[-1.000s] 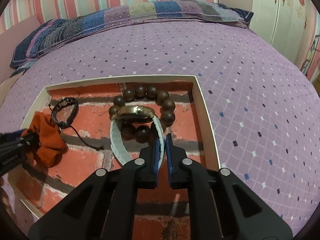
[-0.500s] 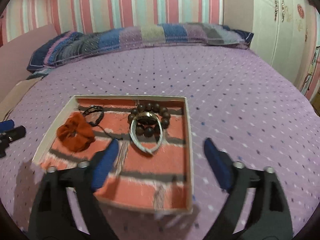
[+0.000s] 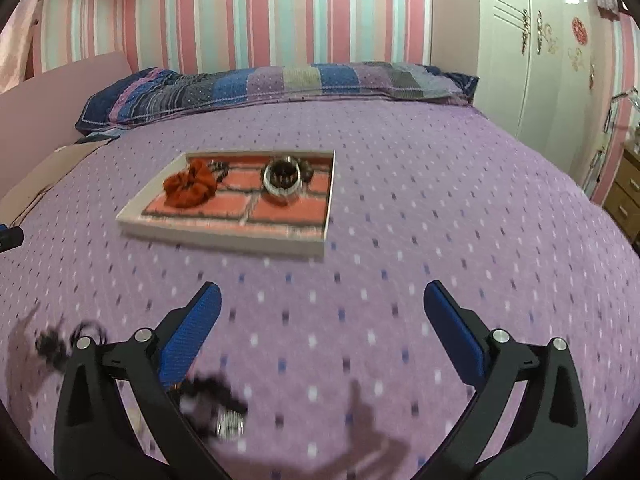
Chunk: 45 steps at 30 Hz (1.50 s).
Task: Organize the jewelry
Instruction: 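Move both tools back toward the remaining jewelry, then grasp the black claw clip with the left tool while the right tool grasps the black scrunchie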
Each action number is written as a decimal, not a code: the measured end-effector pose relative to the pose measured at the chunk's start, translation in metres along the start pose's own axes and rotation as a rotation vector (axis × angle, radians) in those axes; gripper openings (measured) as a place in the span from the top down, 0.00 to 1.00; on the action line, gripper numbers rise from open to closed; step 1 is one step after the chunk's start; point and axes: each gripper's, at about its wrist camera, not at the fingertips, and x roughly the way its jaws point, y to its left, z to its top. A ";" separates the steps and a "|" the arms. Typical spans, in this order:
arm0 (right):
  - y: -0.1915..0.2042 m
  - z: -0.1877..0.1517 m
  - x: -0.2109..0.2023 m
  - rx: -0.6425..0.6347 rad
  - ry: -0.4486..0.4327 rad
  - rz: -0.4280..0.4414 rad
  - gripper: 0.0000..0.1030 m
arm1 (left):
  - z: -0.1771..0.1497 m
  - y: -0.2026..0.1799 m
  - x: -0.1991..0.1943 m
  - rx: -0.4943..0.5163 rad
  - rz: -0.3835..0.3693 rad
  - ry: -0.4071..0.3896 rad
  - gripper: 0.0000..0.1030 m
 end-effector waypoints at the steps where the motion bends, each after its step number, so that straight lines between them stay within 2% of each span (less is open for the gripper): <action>1: -0.001 -0.006 -0.003 0.004 0.005 0.000 0.04 | -0.007 0.001 -0.003 -0.009 0.004 0.003 0.20; 5: 0.001 -0.034 -0.009 0.024 0.011 0.002 0.04 | -0.040 0.003 -0.008 -0.046 0.017 0.007 0.20; 8: 0.005 -0.046 -0.007 -0.007 0.019 -0.012 0.04 | -0.060 0.005 -0.002 -0.058 -0.001 0.043 0.20; 14: 0.007 -0.054 0.000 -0.014 0.033 -0.013 0.05 | -0.082 0.004 0.015 -0.032 0.023 0.097 0.20; 17: 0.011 -0.057 0.007 -0.024 0.059 -0.006 0.05 | -0.088 0.003 0.022 -0.001 0.052 0.117 0.20; 22: 0.026 -0.062 0.015 -0.087 0.080 -0.020 0.07 | -0.093 0.007 0.032 -0.043 -0.010 0.164 0.20; 31: 0.033 -0.068 0.027 -0.108 0.117 -0.005 0.13 | -0.099 0.002 0.041 -0.013 -0.017 0.193 0.20; 38: 0.038 -0.069 0.036 -0.108 0.138 0.026 0.22 | -0.101 0.003 0.049 -0.012 -0.031 0.211 0.22; 39: 0.039 -0.069 0.038 -0.108 0.142 0.029 0.23 | -0.101 0.004 0.049 -0.015 -0.033 0.212 0.22; 41: 0.039 -0.069 0.041 -0.106 0.153 0.036 0.26 | -0.101 0.006 0.051 -0.021 -0.042 0.216 0.31; 45: 0.039 -0.071 0.046 -0.096 0.170 0.053 0.31 | -0.100 0.007 0.051 -0.027 -0.042 0.213 0.36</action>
